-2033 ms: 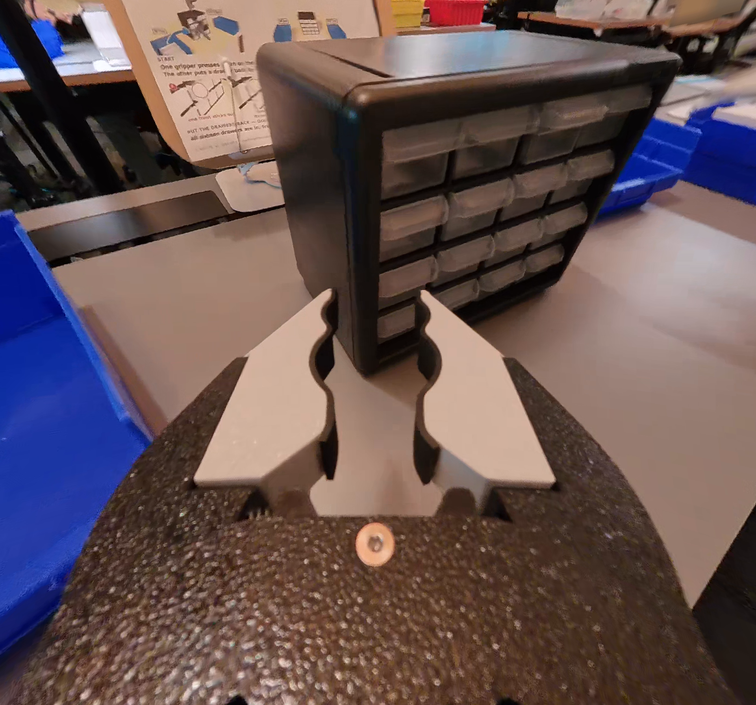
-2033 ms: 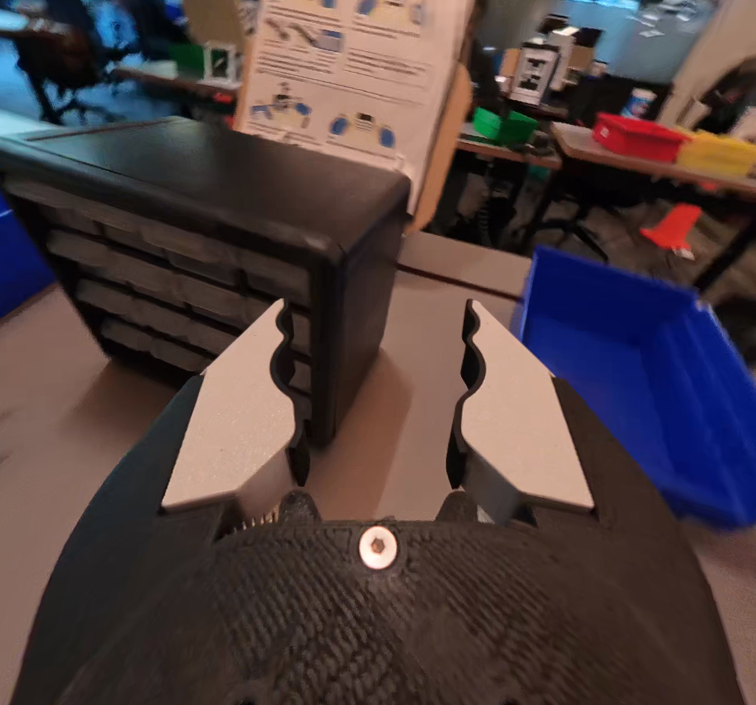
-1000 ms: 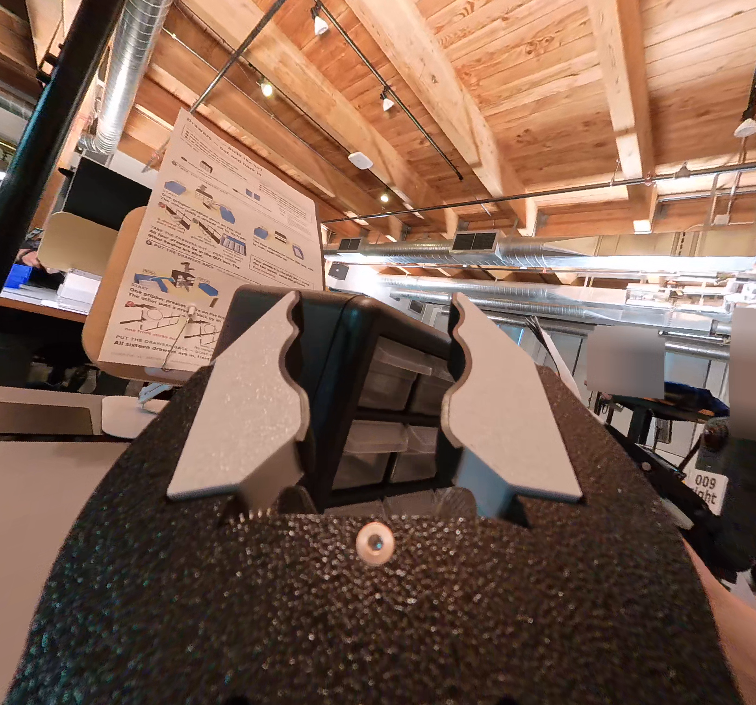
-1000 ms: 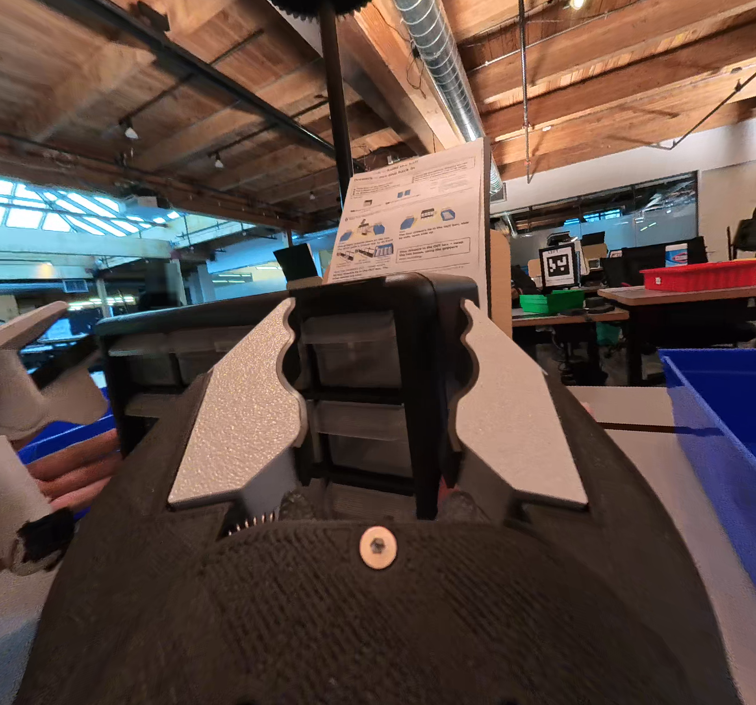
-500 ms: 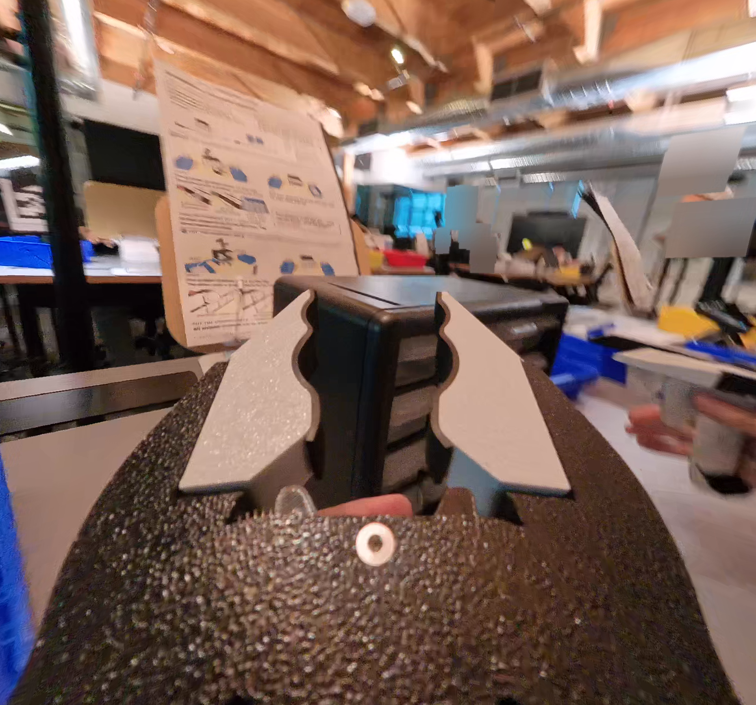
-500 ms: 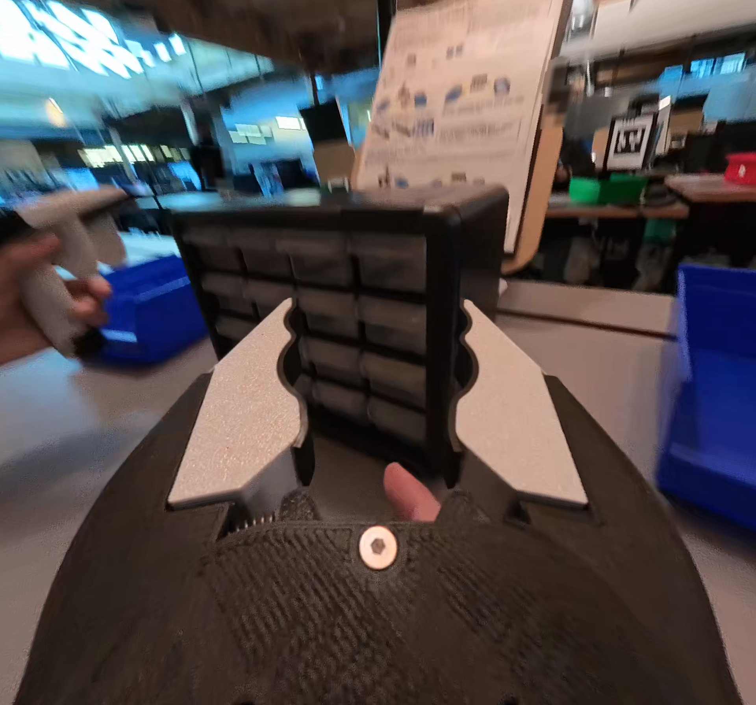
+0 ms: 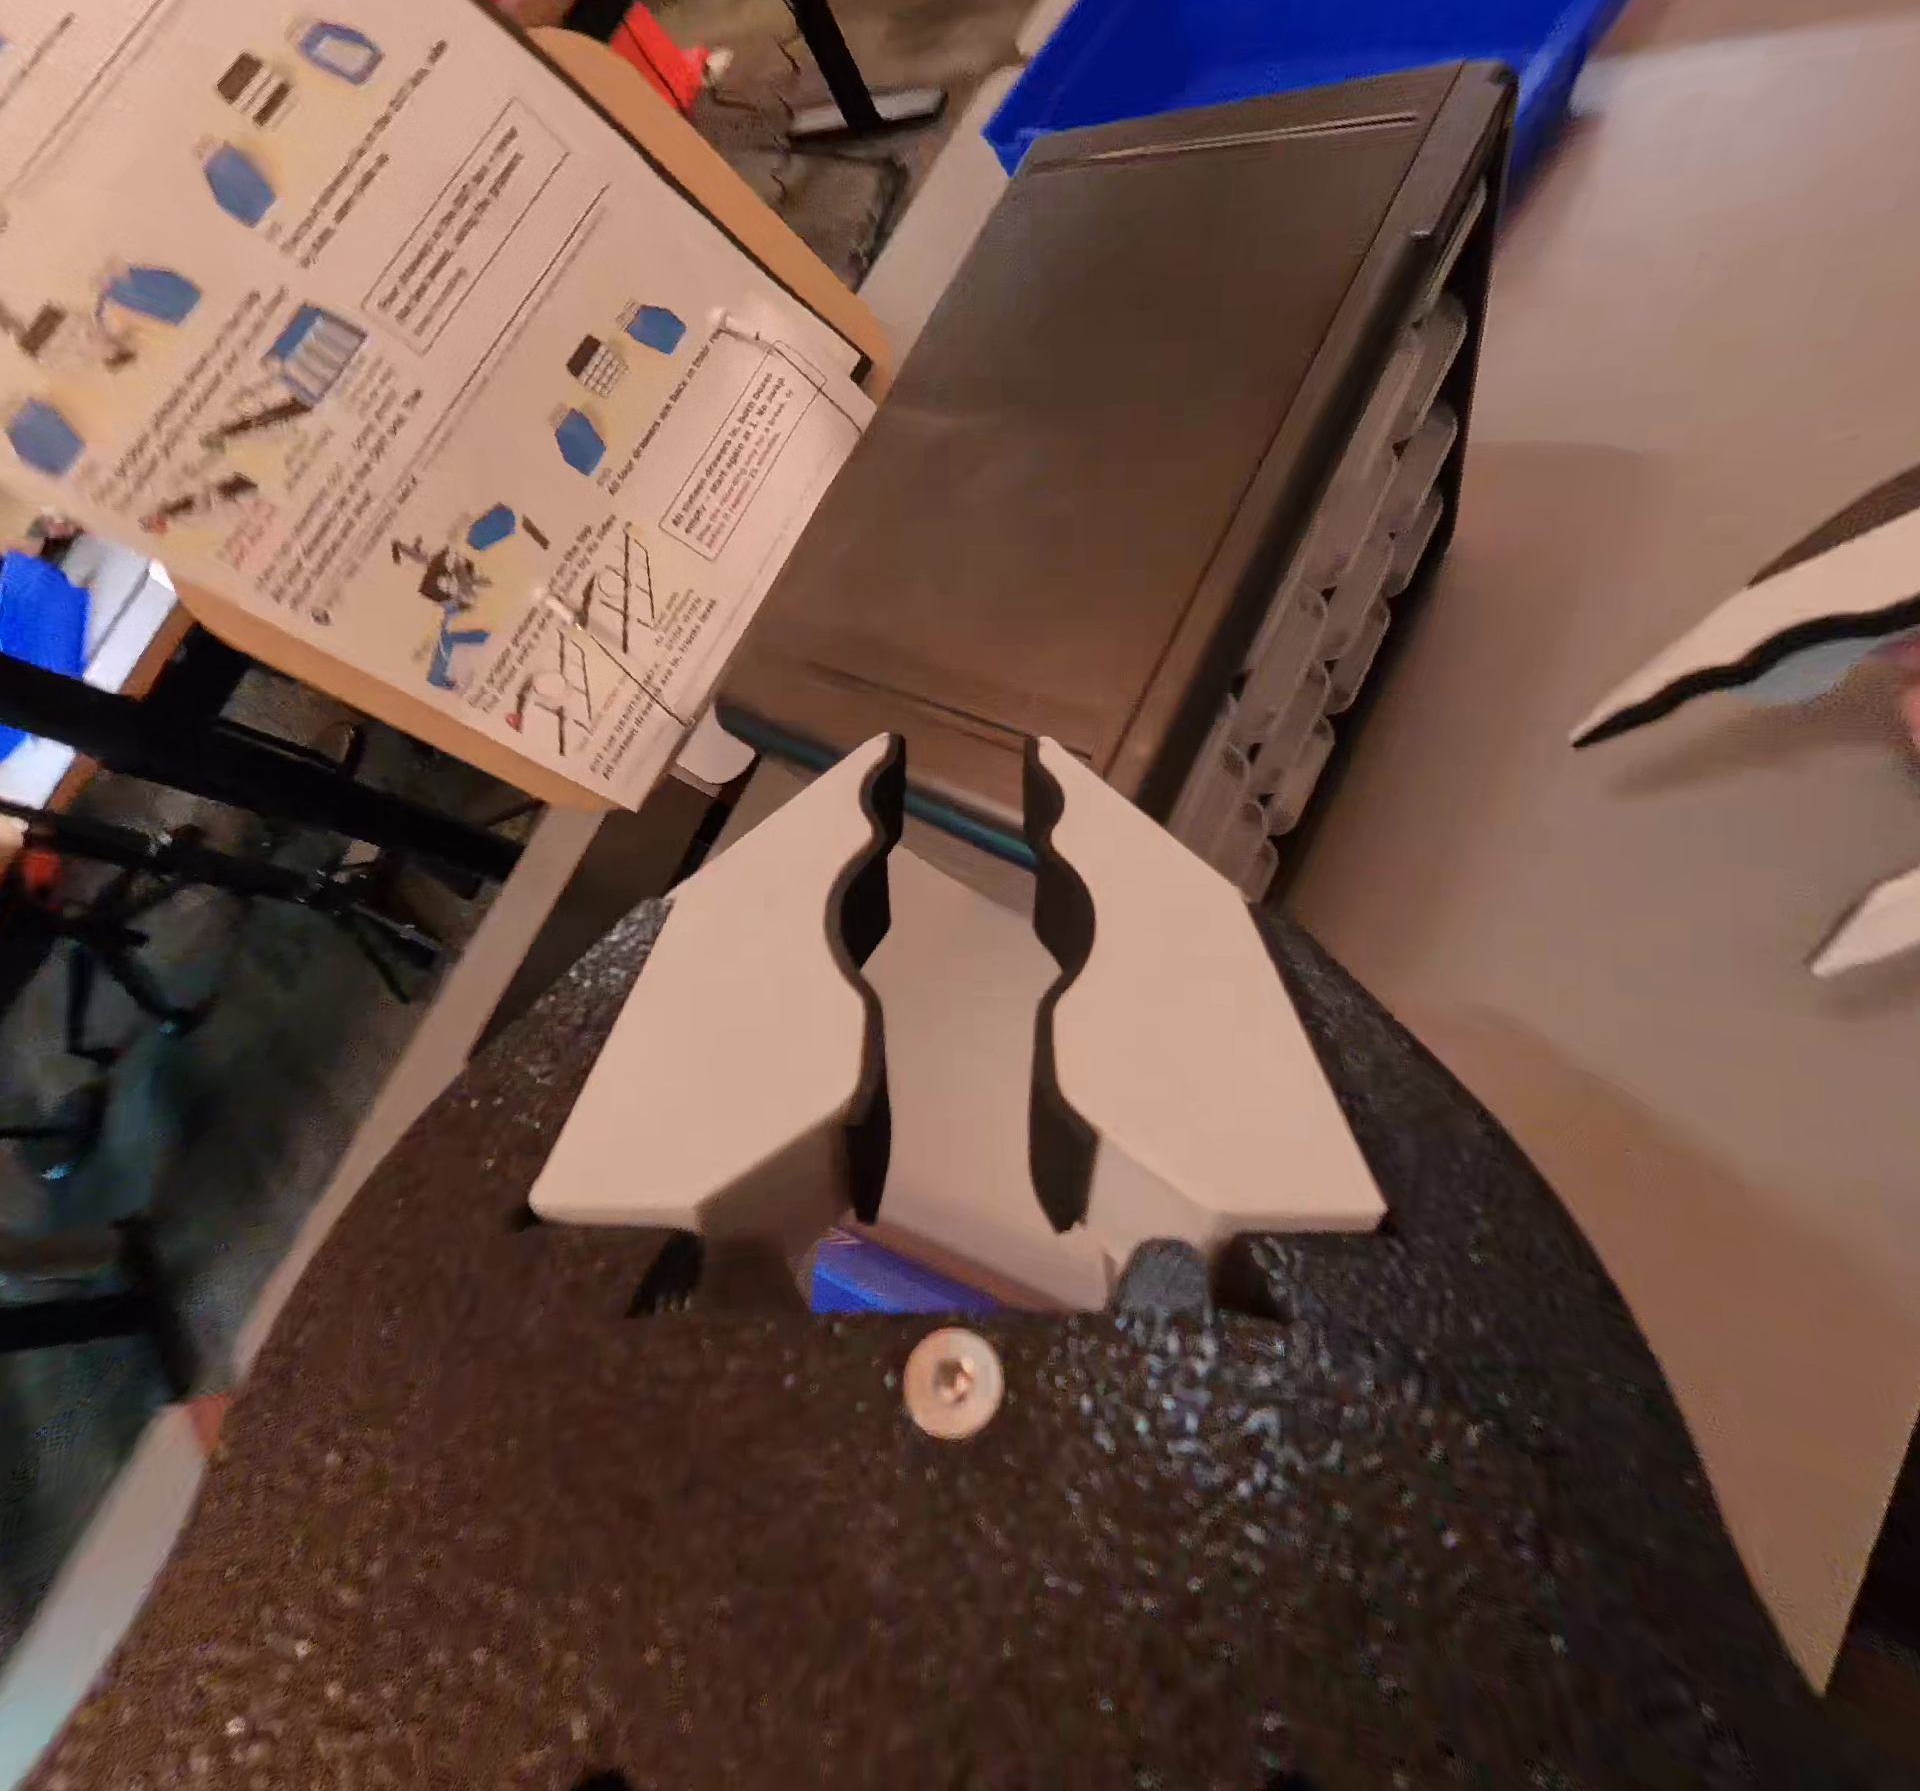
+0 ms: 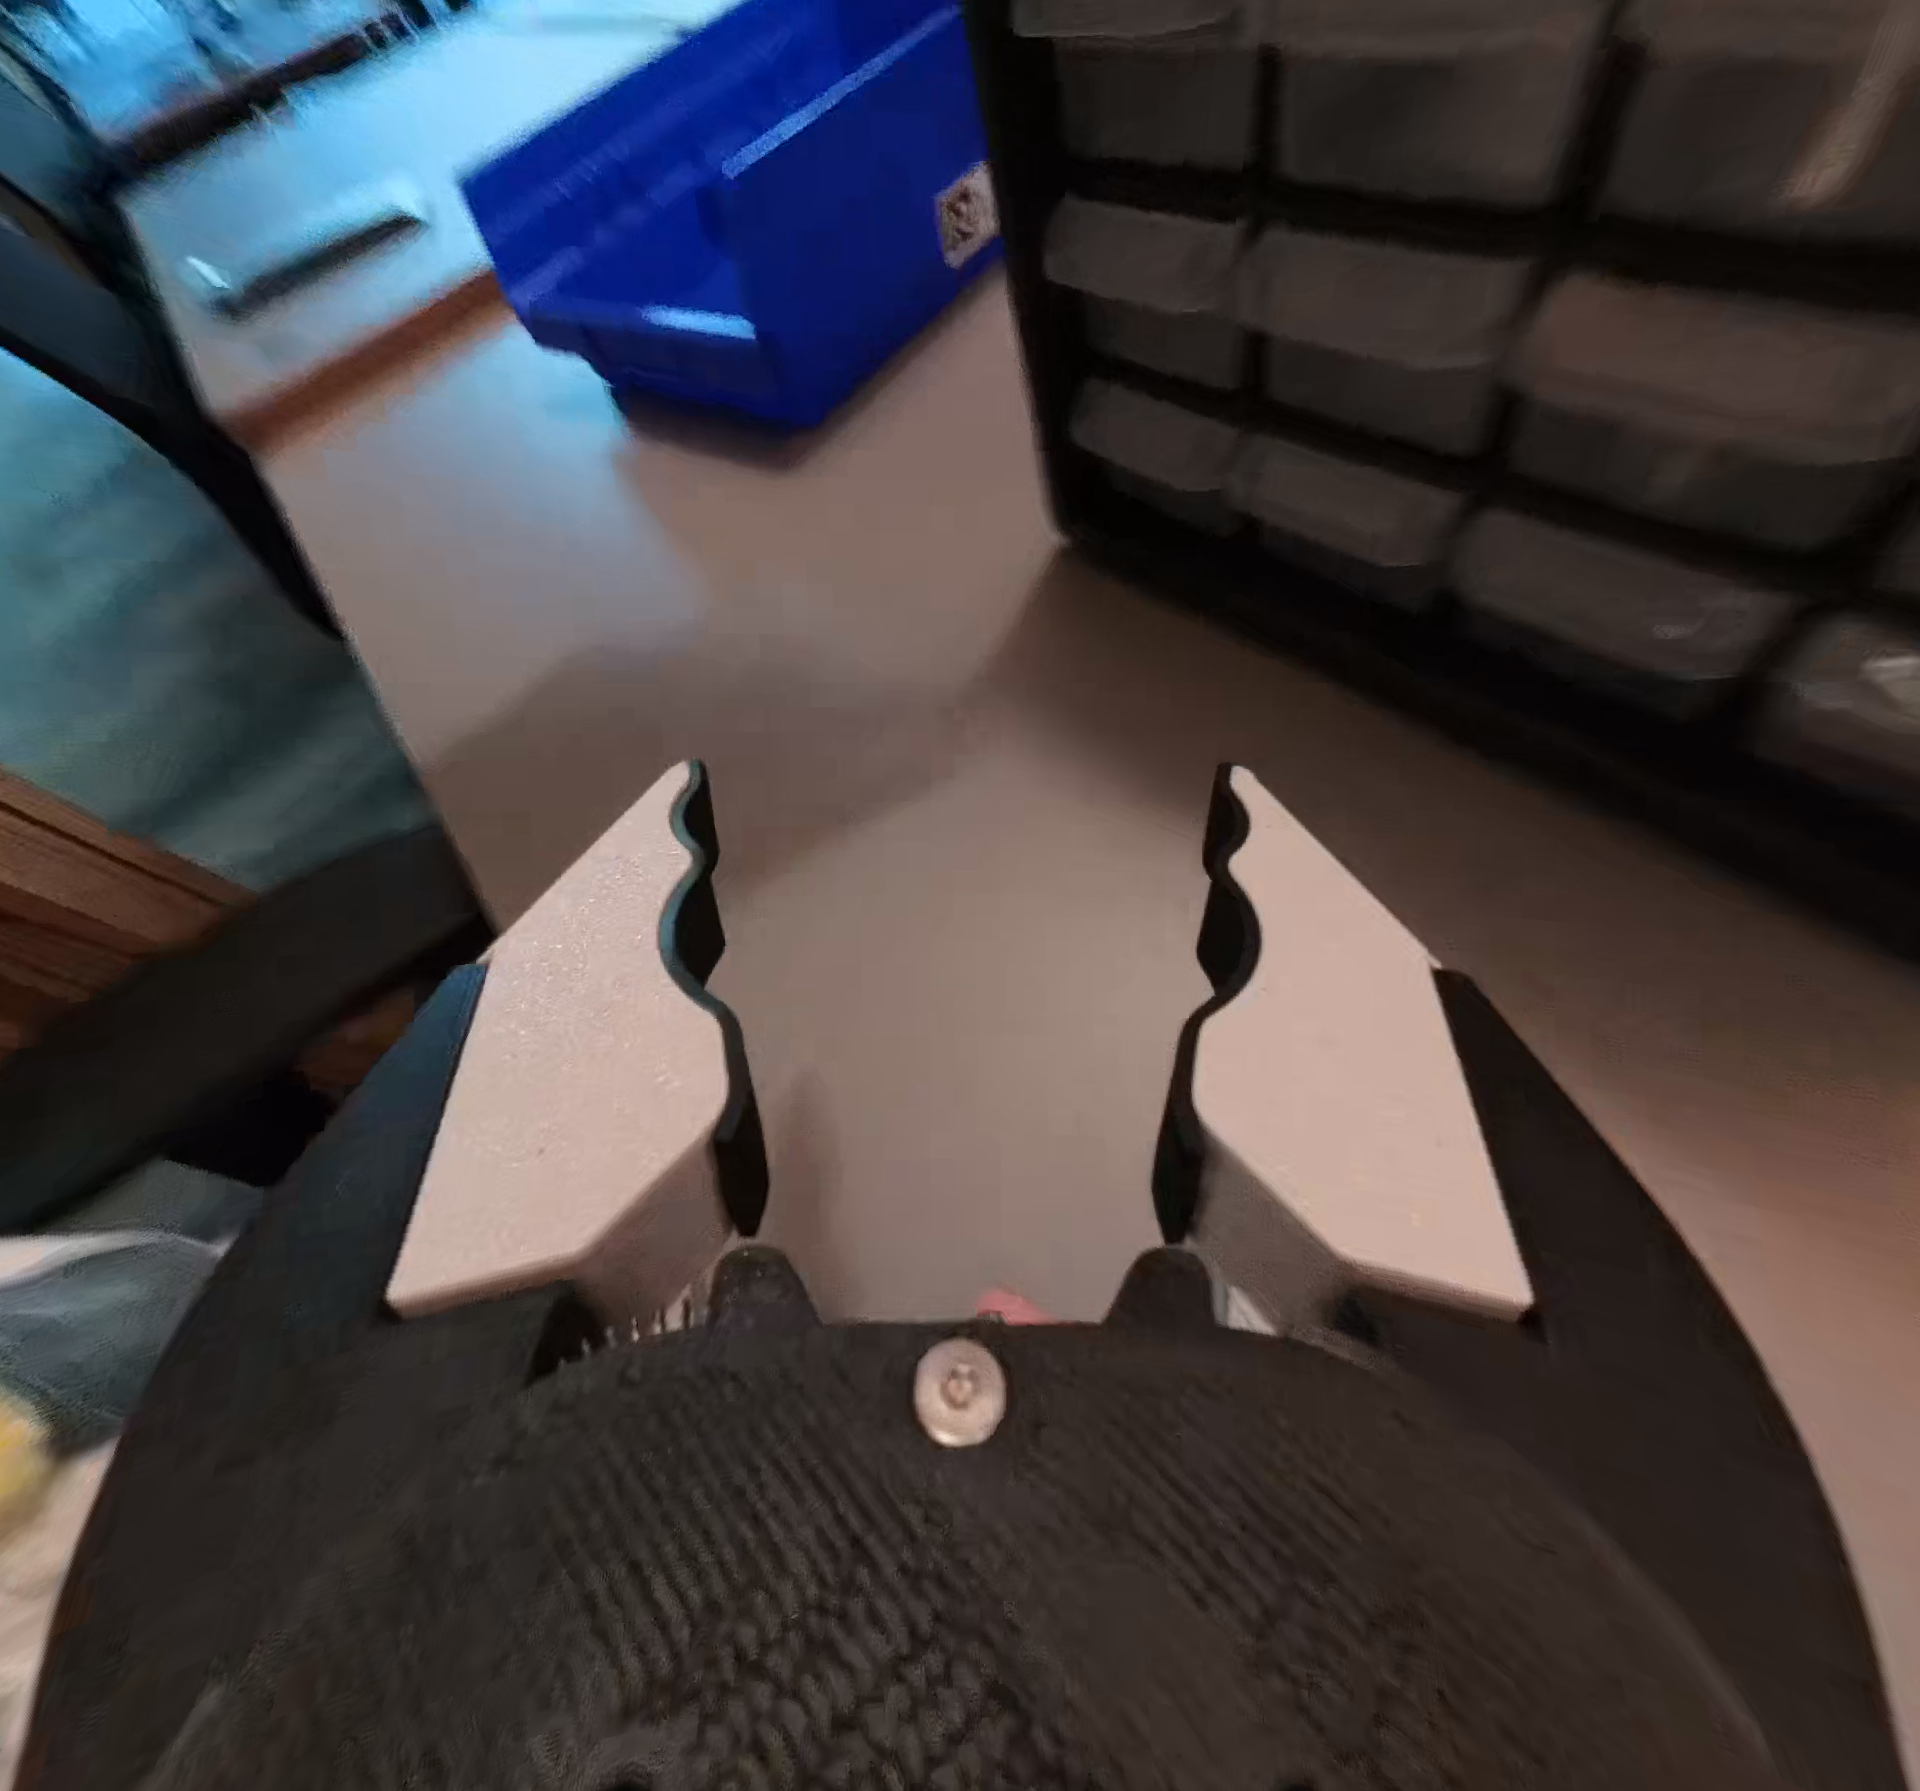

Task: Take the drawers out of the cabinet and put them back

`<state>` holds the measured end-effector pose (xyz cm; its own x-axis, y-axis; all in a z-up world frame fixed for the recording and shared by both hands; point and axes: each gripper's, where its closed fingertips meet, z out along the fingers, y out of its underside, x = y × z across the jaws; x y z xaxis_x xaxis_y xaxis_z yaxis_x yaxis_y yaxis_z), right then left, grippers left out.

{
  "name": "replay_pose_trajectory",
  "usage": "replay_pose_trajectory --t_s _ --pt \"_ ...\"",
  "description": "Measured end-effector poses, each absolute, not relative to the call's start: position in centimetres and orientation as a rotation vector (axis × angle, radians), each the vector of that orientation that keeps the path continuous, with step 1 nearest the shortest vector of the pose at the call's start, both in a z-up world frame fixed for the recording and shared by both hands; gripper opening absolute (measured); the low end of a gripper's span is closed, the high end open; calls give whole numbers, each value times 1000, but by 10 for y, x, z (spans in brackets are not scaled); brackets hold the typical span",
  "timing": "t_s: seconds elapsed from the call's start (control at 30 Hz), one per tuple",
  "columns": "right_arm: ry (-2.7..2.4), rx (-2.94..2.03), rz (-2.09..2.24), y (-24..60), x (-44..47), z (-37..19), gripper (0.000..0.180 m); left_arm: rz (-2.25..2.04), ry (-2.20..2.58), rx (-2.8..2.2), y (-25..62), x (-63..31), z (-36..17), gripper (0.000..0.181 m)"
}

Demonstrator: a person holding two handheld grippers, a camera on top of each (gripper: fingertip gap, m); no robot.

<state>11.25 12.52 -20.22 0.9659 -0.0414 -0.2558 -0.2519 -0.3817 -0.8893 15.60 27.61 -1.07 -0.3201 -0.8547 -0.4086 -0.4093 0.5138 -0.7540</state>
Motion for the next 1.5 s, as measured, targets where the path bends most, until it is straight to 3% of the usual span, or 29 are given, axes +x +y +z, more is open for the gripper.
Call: replay_pose_trajectory --t_s 0.17,0.43,0.67,0.97,1.5 --pt "413 -1721 486 157 91 -189 93 -549 2242 -951 264 191 7 1" --pt "687 -1422 541 194 113 -172 85 -296 2714 -979 277 237 -19 0" --pt "825 -1192 856 214 130 -170 78 -142 2901 -1097 290 251 -42 0" --pt "869 -1125 831 210 146 -175 50 -67 3022 -1164 300 255 -69 0" --pt "927 -1062 772 225 160 -171 39 -109 2958 -1223 298 258 -70 0"
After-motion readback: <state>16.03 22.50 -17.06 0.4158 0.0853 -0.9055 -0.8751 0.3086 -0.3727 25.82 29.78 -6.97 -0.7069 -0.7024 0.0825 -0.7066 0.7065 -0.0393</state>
